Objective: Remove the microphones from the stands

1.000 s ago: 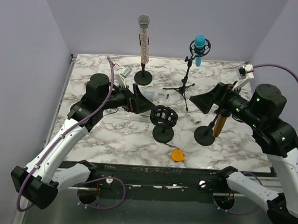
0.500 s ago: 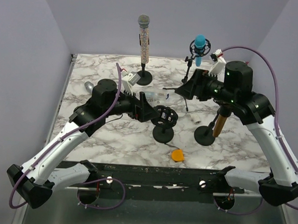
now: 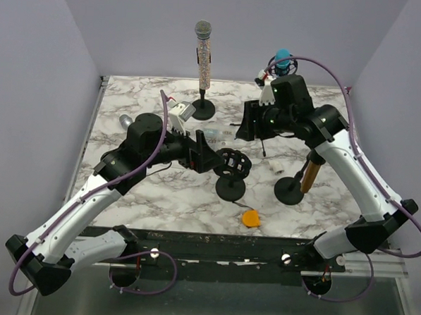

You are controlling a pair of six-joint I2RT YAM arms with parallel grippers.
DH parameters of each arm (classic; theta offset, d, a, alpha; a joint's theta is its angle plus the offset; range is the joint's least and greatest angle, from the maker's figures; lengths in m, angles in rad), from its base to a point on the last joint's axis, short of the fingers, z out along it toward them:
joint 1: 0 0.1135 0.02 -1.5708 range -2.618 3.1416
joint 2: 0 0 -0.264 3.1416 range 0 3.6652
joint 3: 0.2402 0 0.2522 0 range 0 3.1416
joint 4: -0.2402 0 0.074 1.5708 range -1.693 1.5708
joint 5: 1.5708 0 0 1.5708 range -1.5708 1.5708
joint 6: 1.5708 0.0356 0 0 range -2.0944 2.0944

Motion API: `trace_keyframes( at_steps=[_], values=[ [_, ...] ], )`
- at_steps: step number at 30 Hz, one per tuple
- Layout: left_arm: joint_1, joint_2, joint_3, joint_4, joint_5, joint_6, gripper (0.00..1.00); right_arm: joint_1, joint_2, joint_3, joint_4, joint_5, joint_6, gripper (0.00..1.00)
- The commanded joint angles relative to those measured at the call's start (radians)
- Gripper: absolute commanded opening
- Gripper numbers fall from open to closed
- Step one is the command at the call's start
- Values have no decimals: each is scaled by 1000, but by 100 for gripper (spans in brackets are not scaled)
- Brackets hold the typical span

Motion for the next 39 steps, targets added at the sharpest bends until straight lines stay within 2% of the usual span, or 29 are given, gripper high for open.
trace_keyframes(
  at_steps=[1,10,20,31,36,39],
  values=[
    [-6,-32,1,-17,-35,22,98,23,44,20,-88,34,-77,55],
    [-5,-43,-9,-17,-28,29,98,28,72,22,-108,-4,-113,38],
    [-5,-22,-16,10,-1,17,98,28,53,-24,-93,-129,-138,36],
    [-5,-4,-22,26,22,5,99,28,10,-57,-88,-173,-145,35],
    [-9,4,-20,35,33,-6,99,28,16,-45,-92,-153,-141,44],
    [-11,6,-23,36,32,-6,98,29,6,-37,-89,-159,-142,44]
  ],
)
